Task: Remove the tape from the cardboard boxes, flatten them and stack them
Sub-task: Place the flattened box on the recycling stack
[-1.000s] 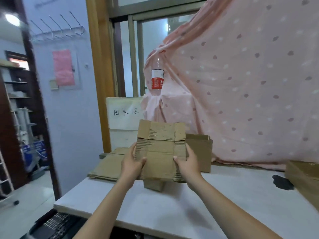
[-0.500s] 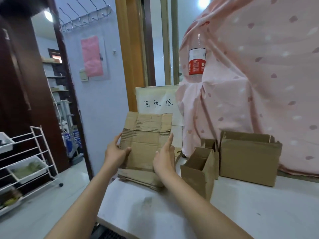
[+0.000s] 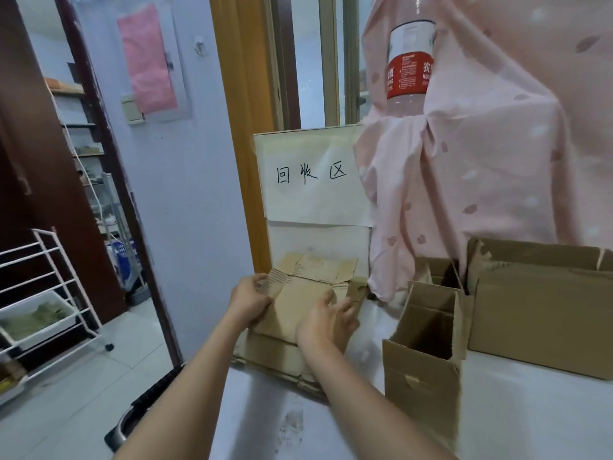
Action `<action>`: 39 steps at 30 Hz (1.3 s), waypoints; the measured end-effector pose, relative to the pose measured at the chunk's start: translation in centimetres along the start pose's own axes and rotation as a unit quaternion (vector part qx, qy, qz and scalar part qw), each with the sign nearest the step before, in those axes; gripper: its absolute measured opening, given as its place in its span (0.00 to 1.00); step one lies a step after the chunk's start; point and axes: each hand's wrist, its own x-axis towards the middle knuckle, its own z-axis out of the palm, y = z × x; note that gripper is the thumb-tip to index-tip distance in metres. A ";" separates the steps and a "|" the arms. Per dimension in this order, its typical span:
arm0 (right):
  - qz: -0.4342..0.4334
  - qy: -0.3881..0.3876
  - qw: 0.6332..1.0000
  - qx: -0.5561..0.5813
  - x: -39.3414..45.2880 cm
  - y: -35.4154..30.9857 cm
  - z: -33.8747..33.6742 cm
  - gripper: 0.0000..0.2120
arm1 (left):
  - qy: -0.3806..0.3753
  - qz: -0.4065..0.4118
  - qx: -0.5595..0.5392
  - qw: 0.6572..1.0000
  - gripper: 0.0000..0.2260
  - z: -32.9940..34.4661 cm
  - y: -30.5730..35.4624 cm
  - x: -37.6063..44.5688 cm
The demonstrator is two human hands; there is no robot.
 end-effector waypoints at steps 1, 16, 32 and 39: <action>-0.004 0.002 1.000 -0.016 0.5 0.3 0.5 0.33 | -0.008 0.007 0.015 1.000 0.24 0.7 -0.5 0.5; -0.047 -0.071 0.987 -0.133 4.6 1.8 3.7 0.31 | -0.111 0.168 0.322 0.925 0.24 7.5 -2.3 2.2; -0.117 -0.130 0.967 -0.186 3.3 -1.0 -2.6 0.35 | -0.082 0.133 0.349 0.924 0.23 3.1 1.0 -0.4; -0.206 -0.095 0.946 -0.232 -2.8 -3.4 -8.9 0.23 | -0.085 0.081 0.393 0.912 0.23 -3.7 4.0 -6.1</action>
